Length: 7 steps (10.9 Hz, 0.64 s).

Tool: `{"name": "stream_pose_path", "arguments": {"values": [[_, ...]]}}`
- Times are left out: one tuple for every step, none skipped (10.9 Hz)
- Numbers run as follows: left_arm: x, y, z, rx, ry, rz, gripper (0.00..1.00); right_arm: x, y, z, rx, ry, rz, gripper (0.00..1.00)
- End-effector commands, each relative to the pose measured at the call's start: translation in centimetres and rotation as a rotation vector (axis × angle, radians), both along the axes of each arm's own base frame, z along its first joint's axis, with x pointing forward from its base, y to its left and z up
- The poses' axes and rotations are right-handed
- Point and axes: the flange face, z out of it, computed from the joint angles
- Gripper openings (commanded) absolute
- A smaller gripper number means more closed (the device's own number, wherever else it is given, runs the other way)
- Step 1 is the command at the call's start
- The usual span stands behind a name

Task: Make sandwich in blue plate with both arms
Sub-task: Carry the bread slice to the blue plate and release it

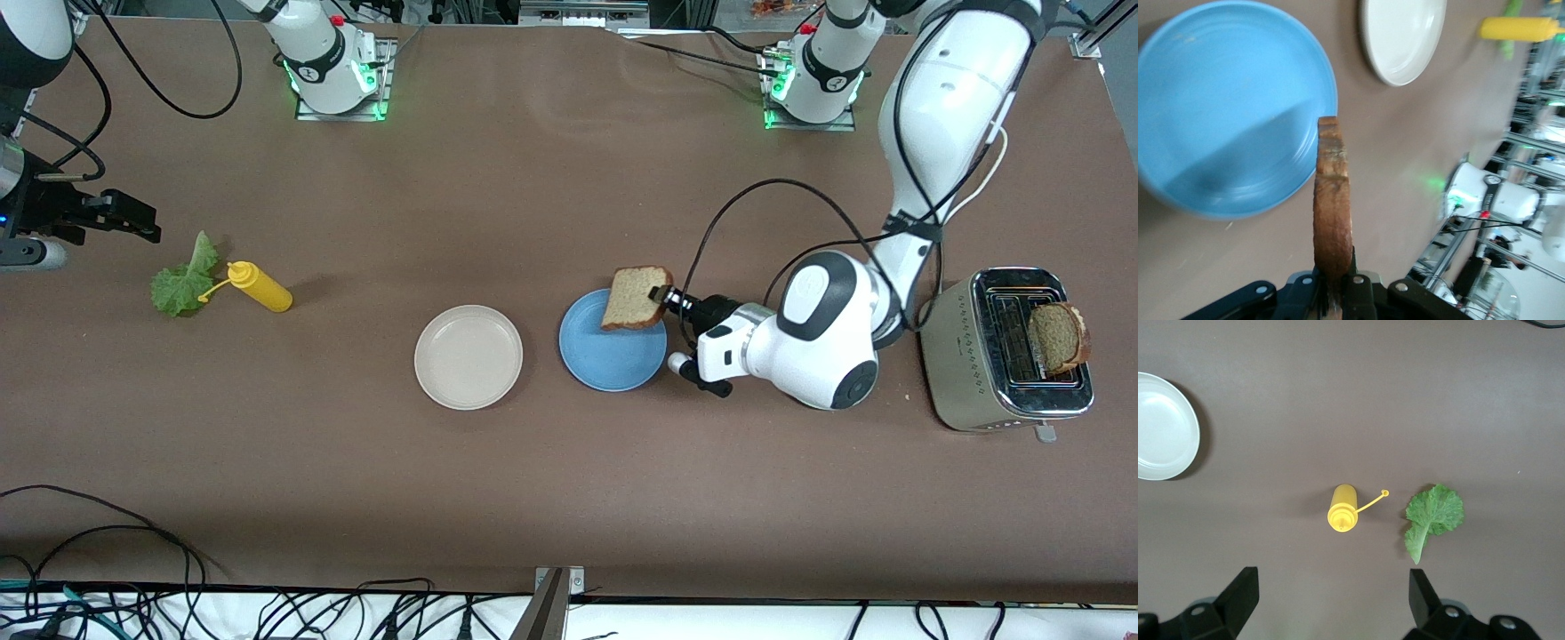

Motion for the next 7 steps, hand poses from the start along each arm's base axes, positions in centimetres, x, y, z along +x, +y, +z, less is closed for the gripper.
{"name": "stream_pose_path", "arguments": {"values": [[1.2,-0.5,-4.6,-0.221,0.004,0.067,0.0,-0.3,-0.2,0.3,-0.01,0.0,0.006,1.0],[1.6,-0.5,-5.6,-0.216,-0.022,0.091,0.0,-0.3,-0.2,0.3,-0.01,0.0,0.006,1.0],[1.7,-0.7,-6.1,-0.209,-0.034,0.104,0.0,-0.3,-0.2,0.3,-0.01,0.0,0.006,1.0],[1.9,-0.7,-6.6,-0.209,-0.035,0.112,0.0,-0.3,-0.2,0.3,-0.01,0.0,0.006,1.0],[2.1,-0.5,-6.7,-0.204,-0.043,0.122,0.0,-0.3,-0.2,0.3,-0.01,0.0,0.006,1.0],[2.0,-0.6,-7.2,-0.206,-0.047,0.121,0.0,-0.3,-0.2,0.3,-0.01,0.0,0.006,1.0],[1.9,-0.5,-8.1,-0.211,-0.047,0.12,0.19,-0.3,-0.2,0.3,-0.01,0.0,0.006,1.0]]}}
